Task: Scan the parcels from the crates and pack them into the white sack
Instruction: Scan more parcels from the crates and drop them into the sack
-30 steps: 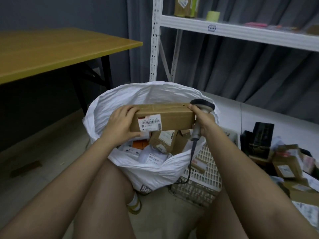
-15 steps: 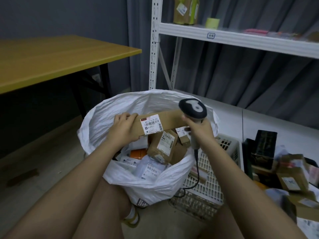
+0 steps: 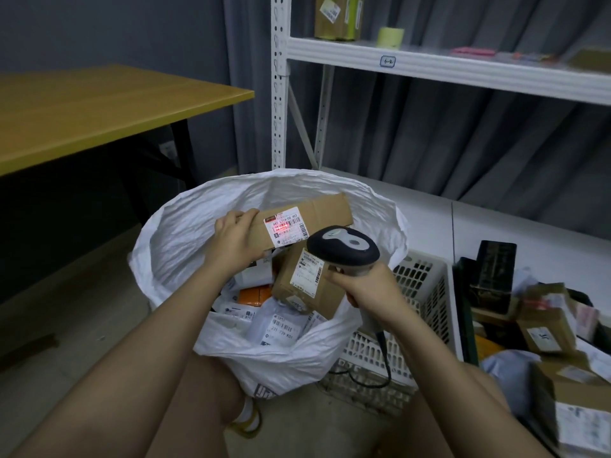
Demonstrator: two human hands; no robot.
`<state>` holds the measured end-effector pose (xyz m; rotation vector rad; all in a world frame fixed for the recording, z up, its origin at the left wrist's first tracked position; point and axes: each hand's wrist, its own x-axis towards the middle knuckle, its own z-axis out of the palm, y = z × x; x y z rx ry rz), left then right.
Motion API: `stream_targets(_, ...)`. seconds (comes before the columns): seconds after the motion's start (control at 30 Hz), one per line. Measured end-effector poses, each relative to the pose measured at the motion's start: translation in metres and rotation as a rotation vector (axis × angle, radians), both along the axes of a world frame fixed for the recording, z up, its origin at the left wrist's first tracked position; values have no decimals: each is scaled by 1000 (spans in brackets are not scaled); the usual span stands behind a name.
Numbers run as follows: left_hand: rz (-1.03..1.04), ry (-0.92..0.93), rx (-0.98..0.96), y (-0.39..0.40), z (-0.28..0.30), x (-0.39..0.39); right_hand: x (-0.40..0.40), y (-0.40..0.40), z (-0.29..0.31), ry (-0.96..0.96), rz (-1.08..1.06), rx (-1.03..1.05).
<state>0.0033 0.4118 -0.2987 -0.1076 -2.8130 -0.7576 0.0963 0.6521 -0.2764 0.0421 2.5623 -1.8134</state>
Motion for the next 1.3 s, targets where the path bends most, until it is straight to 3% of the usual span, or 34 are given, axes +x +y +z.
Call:
stream_targets(0.3,4,12,2,-1,-1,5,-4,8,-2,17,-15,-42)
stream_targets(0.6,206,73,-40,-13,-12,3,-13,16,-12,-17,-236,-206)
stream_targets(0.77,96,-271,-335,7,-16,-10,-17,22,-21,-53,-262,-250)
stream_targets(1.07,-346,34,-38,110,4,4,-20,85,-24,5,-463,-287)
stream_targets(1.3,-653,44,137,239,2,30,-13,176,-49,14,-682,-368)
